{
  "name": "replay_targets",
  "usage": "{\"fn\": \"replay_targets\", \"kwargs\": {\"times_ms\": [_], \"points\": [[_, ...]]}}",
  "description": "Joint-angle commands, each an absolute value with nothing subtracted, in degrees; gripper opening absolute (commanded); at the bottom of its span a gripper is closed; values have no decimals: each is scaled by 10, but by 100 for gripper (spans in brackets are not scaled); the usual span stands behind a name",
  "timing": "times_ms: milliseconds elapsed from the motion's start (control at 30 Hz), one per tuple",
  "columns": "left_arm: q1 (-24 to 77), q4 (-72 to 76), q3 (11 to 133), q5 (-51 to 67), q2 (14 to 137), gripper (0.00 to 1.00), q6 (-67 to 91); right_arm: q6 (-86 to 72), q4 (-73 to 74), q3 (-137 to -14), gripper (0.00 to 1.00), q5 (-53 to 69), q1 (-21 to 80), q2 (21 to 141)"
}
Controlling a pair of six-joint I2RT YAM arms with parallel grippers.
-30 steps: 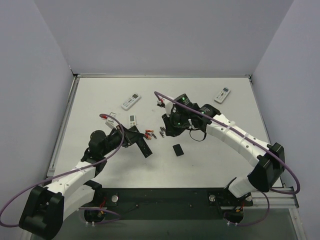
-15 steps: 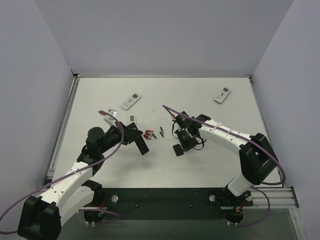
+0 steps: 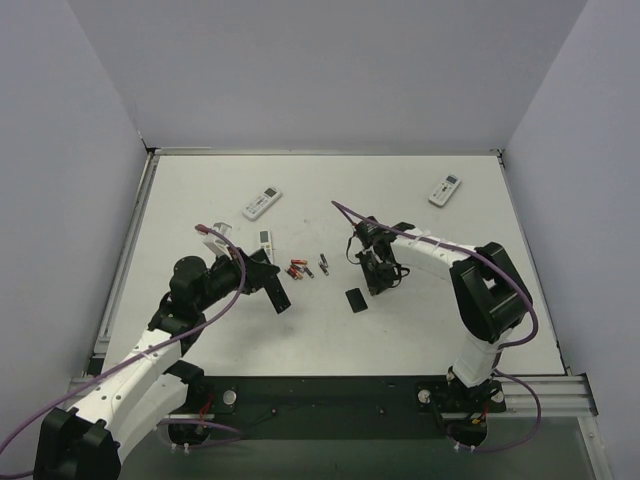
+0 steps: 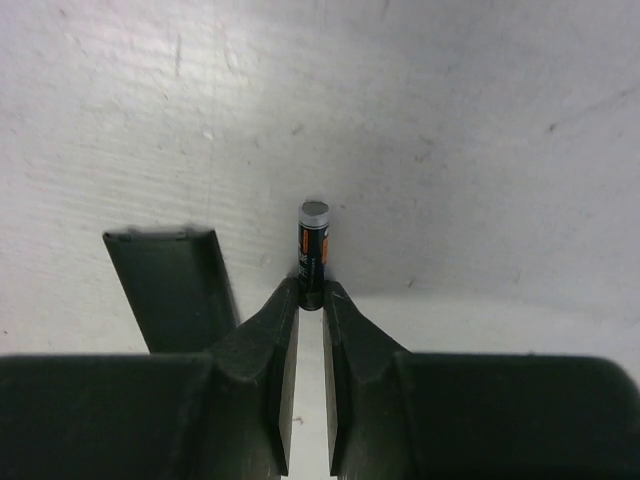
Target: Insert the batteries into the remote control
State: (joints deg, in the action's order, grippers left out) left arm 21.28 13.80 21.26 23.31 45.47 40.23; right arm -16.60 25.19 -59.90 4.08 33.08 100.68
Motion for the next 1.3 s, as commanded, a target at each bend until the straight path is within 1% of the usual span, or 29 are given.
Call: {"fn": "replay_targets", "kwargs": {"times_ms": [0, 67, 100, 300, 367, 500, 567, 667, 733, 767, 800, 933, 1100, 1267], "points": [[210, 139, 233, 224, 442, 0, 387, -142, 251, -620, 9, 30, 333, 1029], [210, 138, 233, 223, 442, 0, 386, -138, 251, -617, 14, 31, 333, 1033], [210, 138, 232, 222, 441, 0, 386, -137, 252, -615, 20, 31, 332, 1034], [210, 139, 230, 221, 443, 0, 387, -134, 262, -611, 34, 31, 334, 1017], [210, 141, 230, 221, 444, 0, 388, -134, 273, -616, 36, 31, 335, 1005], [210, 141, 232, 223, 445, 0, 391, -139, 286, -644, 44, 23, 349, 967], [210, 141, 232, 223, 446, 0, 394, -140, 293, -660, 46, 16, 360, 948], [210, 141, 231, 220, 446, 0, 399, -134, 290, -693, 46, 14, 379, 939], [210, 138, 230, 218, 446, 0, 403, -122, 283, -723, 44, 29, 394, 945], [210, 137, 230, 217, 446, 0, 404, -118, 280, -733, 43, 33, 400, 955], [210, 135, 229, 216, 446, 0, 406, -113, 276, -744, 38, 37, 404, 964], [208, 121, 233, 215, 444, 0, 409, -103, 266, -802, 30, 49, 421, 1019], [207, 105, 233, 213, 434, 0, 409, -106, 245, -859, 25, 69, 426, 1087], [206, 96, 233, 209, 429, 0, 408, -103, 244, -905, 23, 97, 431, 1142]]}}
